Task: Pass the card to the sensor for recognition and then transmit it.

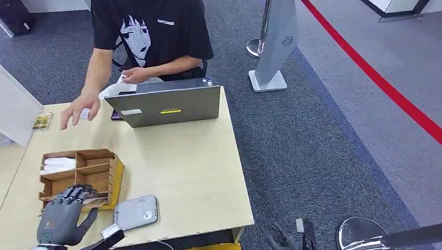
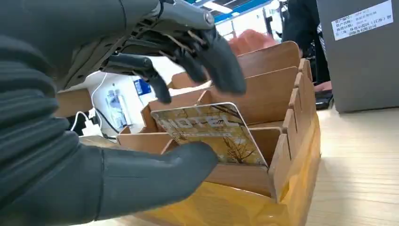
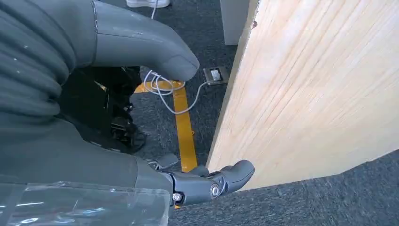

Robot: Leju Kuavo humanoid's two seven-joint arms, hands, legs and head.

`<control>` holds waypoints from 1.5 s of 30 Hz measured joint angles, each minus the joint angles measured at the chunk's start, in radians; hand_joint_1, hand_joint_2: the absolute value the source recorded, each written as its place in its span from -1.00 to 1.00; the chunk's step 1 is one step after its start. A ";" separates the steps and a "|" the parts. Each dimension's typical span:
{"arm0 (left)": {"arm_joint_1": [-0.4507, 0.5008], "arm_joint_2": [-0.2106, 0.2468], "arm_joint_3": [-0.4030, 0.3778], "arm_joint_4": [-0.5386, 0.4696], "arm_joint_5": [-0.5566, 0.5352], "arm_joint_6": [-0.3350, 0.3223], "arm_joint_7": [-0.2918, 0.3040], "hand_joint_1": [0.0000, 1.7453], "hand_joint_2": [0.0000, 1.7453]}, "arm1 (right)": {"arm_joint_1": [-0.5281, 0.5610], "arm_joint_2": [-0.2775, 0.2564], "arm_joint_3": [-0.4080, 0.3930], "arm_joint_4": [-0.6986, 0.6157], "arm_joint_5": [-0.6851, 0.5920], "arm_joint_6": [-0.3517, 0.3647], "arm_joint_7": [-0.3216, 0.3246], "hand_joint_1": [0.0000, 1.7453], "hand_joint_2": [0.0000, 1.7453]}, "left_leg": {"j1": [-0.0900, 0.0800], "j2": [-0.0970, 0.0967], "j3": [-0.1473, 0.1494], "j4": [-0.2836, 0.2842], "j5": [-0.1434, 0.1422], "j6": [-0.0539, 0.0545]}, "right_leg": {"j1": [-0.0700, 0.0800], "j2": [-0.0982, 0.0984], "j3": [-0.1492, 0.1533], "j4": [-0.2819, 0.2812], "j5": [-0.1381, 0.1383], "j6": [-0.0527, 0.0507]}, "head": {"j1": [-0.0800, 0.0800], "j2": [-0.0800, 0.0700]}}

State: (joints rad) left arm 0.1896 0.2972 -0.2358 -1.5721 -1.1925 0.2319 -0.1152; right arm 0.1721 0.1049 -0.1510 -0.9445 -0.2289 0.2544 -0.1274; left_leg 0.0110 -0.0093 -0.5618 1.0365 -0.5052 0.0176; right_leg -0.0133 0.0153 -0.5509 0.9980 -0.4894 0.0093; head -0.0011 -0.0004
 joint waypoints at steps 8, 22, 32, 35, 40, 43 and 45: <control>0.000 -0.001 0.002 -0.016 0.006 0.046 -0.002 1.00 1.00 | 0.003 0.000 0.000 0.000 -0.001 0.000 0.000 -1.00 1.00 | 0.000 0.000 0.000 0.000 0.000 0.000 | 0.000 0.000 0.000 0.000 0.000 0.000 | 0.000 0.000; -0.158 -0.010 0.077 -0.256 0.025 0.000 -0.012 1.00 1.00 | 0.014 0.001 0.000 -0.008 0.017 0.000 0.002 -1.00 1.00 | 0.000 -0.001 0.000 0.000 0.000 0.000 | 0.000 -0.001 0.000 0.000 0.000 0.000 | 0.000 0.000; -0.409 0.035 0.082 -0.268 0.029 -0.121 0.034 1.00 1.00 | -0.010 0.002 0.010 0.023 0.043 0.002 -0.026 -1.00 1.00 | 0.000 -0.002 0.000 0.000 0.001 -0.001 | 0.000 -0.003 0.000 0.001 0.001 0.000 | 0.000 0.000; -0.449 0.039 0.093 -0.254 0.043 -0.125 0.040 1.00 1.00 | -0.017 0.002 0.015 0.035 0.043 0.006 -0.030 -1.00 1.00 | 0.000 -0.002 0.000 0.000 0.001 -0.001 | 0.000 -0.002 0.000 0.001 0.001 0.000 | 0.000 0.000; -0.460 0.041 0.103 -0.238 0.045 -0.113 0.040 -1.00 1.00 | -0.020 0.002 0.017 0.047 0.040 0.010 -0.031 -1.00 1.00 | 0.000 -0.002 -0.001 0.000 0.001 -0.001 | 0.000 -0.002 0.000 0.001 0.001 0.000 | 0.000 0.000; -0.454 0.043 0.105 -0.233 0.045 -0.112 0.041 -1.00 1.00 | -0.020 0.002 0.017 0.047 0.040 0.008 -0.026 -1.00 1.00 | 0.000 -0.002 -0.001 0.000 0.001 -0.001 | 0.000 -0.002 0.000 0.001 0.000 0.000 | 0.000 0.000; -0.444 0.045 0.110 -0.227 0.044 -0.105 0.041 -1.00 1.00 | -0.019 0.002 0.018 0.048 0.039 0.008 -0.026 -1.00 1.00 | 0.000 -0.002 -0.001 0.000 0.001 -0.001 | 0.000 -0.002 0.000 0.001 0.000 0.000 | 0.000 0.000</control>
State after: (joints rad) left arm -0.2549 0.3418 -0.1259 -1.7995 -1.1486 0.1270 -0.0744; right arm 0.1530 0.1068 -0.1335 -0.8961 -0.1904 0.2628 -0.1530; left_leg 0.0111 -0.0114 -0.5628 1.0367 -0.5042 0.0169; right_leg -0.0134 0.0130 -0.5513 0.9985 -0.4890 0.0091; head -0.0012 -0.0004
